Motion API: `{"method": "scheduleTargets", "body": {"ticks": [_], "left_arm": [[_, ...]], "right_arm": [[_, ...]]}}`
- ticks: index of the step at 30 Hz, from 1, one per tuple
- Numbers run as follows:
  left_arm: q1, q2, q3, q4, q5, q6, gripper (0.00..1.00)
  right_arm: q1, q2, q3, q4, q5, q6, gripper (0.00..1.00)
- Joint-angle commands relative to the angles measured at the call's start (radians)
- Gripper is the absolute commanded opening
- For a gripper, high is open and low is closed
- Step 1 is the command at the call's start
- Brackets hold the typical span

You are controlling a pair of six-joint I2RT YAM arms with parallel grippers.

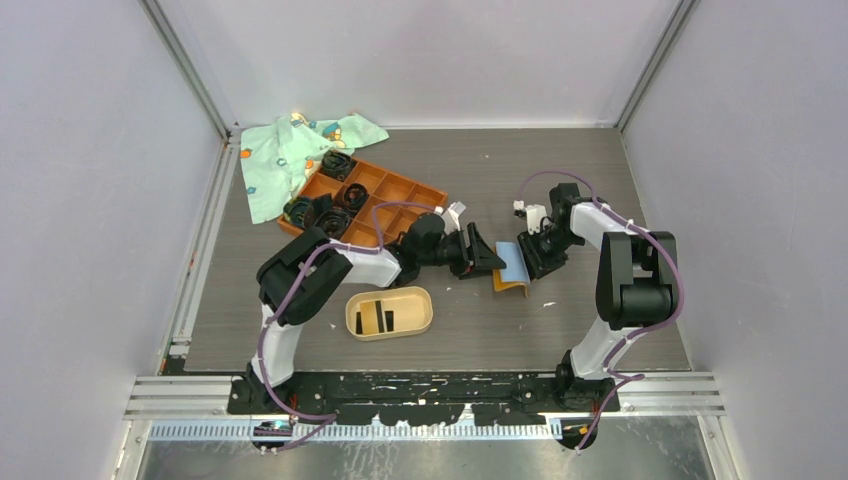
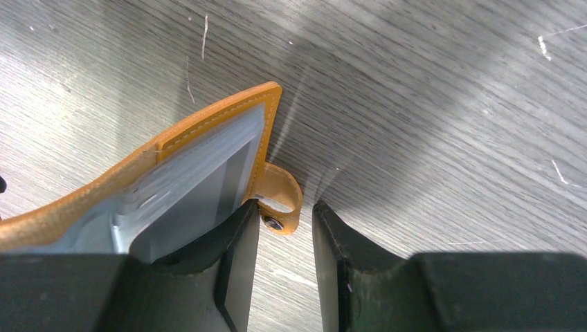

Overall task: Put the credit cards into the card holder
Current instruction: Close the card holder at the center of the board.

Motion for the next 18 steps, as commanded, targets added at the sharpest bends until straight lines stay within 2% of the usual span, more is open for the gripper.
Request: {"method": "scheduleTargets", "body": {"ticks": [1,18], "left_arm": [[0.005,-0.079,-0.015,0.102,0.007,0.014,0.57],[0.009,-0.093,-0.038,0.168,0.026,-0.006,0.57]], "right_arm": [[0.011,0.027,-0.002,0.001,-0.041,0.015,0.4],[0.011,0.031,-0.002,0.004,-0.047,0.021,0.4]]}}
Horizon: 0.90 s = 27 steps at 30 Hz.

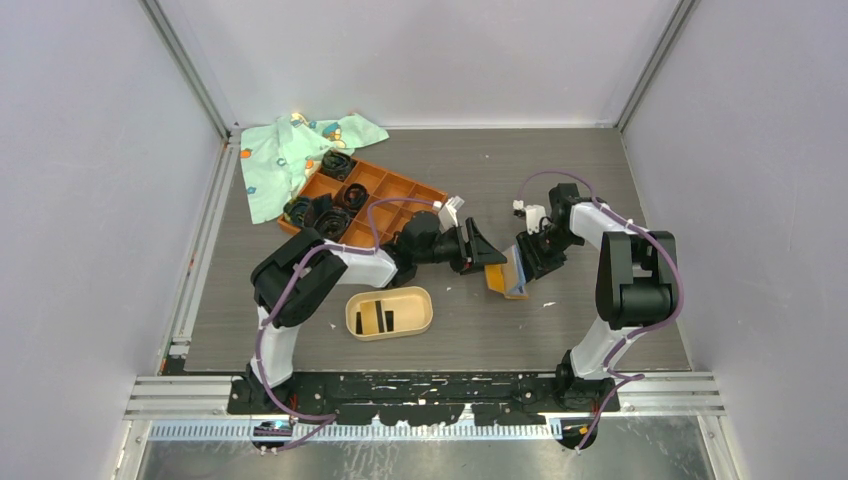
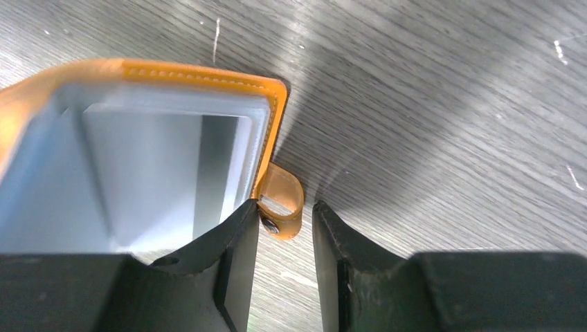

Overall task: Put the credit cards into the card holder
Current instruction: Close the card holder at the center of the board.

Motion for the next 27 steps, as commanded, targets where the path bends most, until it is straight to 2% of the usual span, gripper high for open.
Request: {"method": "scheduleTargets", "body": {"ticks": [1,12,16,19,22,27], "left_arm": [[0.002,-0.061,-0.013,0.079,0.013,0.0,0.57],[0.0,-0.02,0.004,0.032,0.02,0.026,0.57],[-0.009,0.013,0.061,-0.049,0.029,0.057,0.57],[-0.017,0.048,0.093,-0.079,0.03,0.06,0.53],[-0.023,0.064,0.136,-0.184,0.016,0.093,0.47],[-0.033,0.08,0.25,-0.522,-0.058,0.188,0.37]], "right_arm": [[0.01,0.03,-0.002,0.005,-0.035,0.014,0.4],[0.01,0.011,0.0,0.004,-0.095,0.023,0.41],[0.01,0.002,0.002,0.003,-0.128,0.025,0.44],[-0.016,0.004,-0.002,0.011,-0.111,0.026,0.44],[-0.026,-0.002,-0.003,0.026,-0.068,0.034,0.42],[-0.047,-0.027,-0.017,0.058,-0.05,0.059,0.37]]}}
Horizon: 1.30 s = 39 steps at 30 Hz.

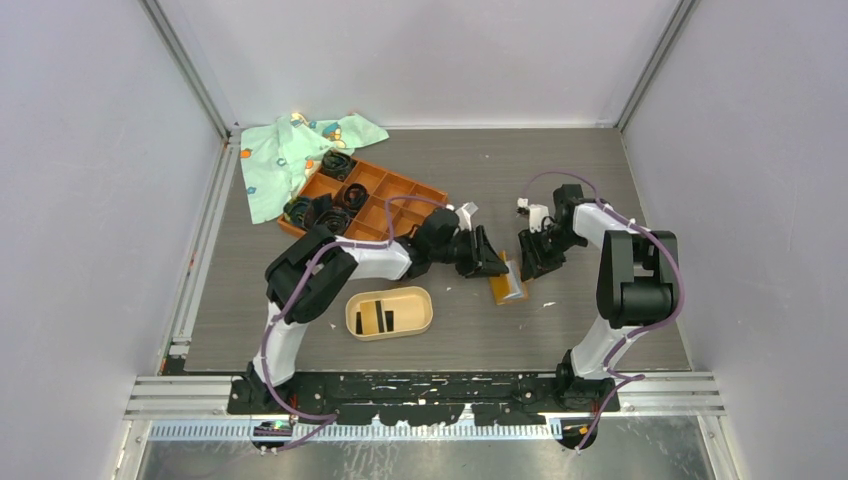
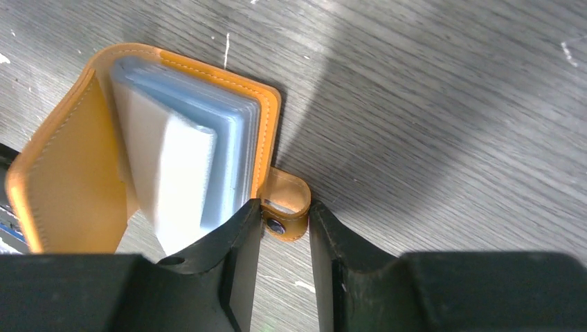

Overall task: Put the credit cards into the card holder
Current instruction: Close the card holder at the center of the board.

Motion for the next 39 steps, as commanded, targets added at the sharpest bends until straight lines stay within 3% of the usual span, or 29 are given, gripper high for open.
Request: {"method": "scheduleTargets", "body": {"ticks": [1,6,10,18,23,34,39], "left_arm": [[-0.013,0.015,0.135,-0.326,-0.061,0.113,0.36],[-0.028,0.056,0.254,-0.555,-0.109,0.187,0.33],[-0.03,0.069,0.283,-0.636,-0.133,0.208,0.33],[-0.034,0.077,0.312,-0.577,-0.078,0.201,0.49],[-0.036,0.084,0.315,-0.515,-0.05,0.168,0.51],[-0.036,0.113,0.366,-0.565,-0.056,0.146,0.38],[-0.037,0.126,0.379,-0.588,-0.058,0.144,0.36]], "right_arm": [[-0.017,-0.028,-0.008,0.038,0.021,0.021,0.37],[-0.032,-0.034,-0.004,0.04,0.019,0.015,0.37],[-0.091,-0.062,-0.006,0.051,0.008,0.008,0.41],[-0.132,-0.175,-0.06,0.1,-0.133,-0.008,0.51],[-0.132,-0.189,-0.078,0.111,-0.186,-0.002,0.53],[-0.13,-0.156,-0.065,0.09,-0.199,0.004,0.49],[-0.09,-0.157,-0.072,0.076,-0.19,-0.035,0.57]]}}
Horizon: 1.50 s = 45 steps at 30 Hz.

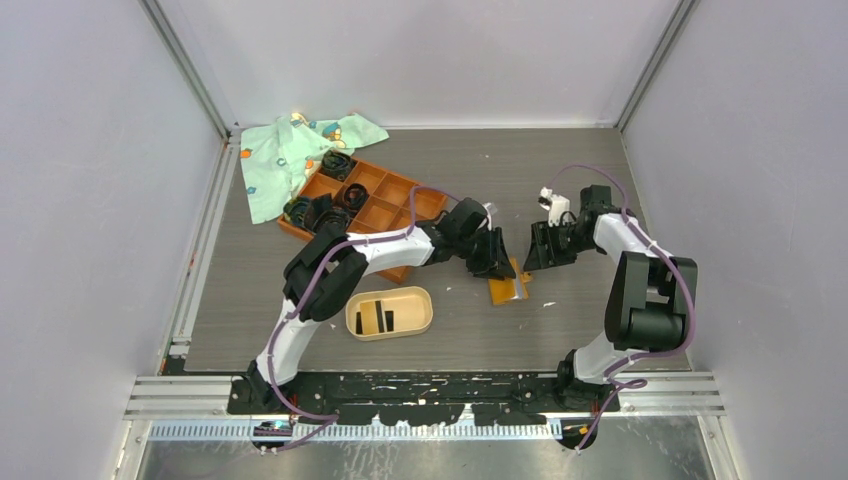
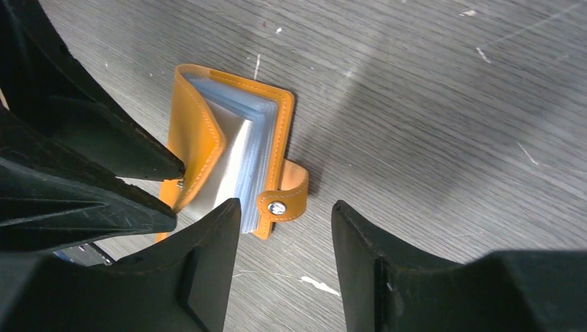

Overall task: Put the credit cards into the card holder
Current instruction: Close the card holder at the center of the board.

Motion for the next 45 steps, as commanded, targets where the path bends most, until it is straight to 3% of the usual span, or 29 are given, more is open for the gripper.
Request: {"method": "scheduleTargets", "body": {"ticks": [1,10,16,32,45], "left_arm": [[-0.001,0.02,0.032,-0.053,0.0,0.003,0.35],[-0.001,0.025,0.026,-0.044,0.0,-0.007,0.33],[-0.001,0.021,0.023,-0.051,-0.009,-0.009,0.33],[-0.001,0.013,0.024,-0.035,-0.015,0.004,0.42],[-0.001,0.019,0.039,-0.031,-0.008,0.001,0.41]], "right_arm": [[0.043,-0.002,0.003,-0.004,-0.004,-0.04,0.58],[0.147,0.035,0.005,0.03,0.2,-0.031,0.58],[0.147,0.0,-0.003,0.054,0.319,-0.024,0.49],[0.067,-0.028,-0.005,0.033,0.227,0.008,0.43],[0.058,-0.012,0.003,0.021,0.192,0.016,0.31]]}}
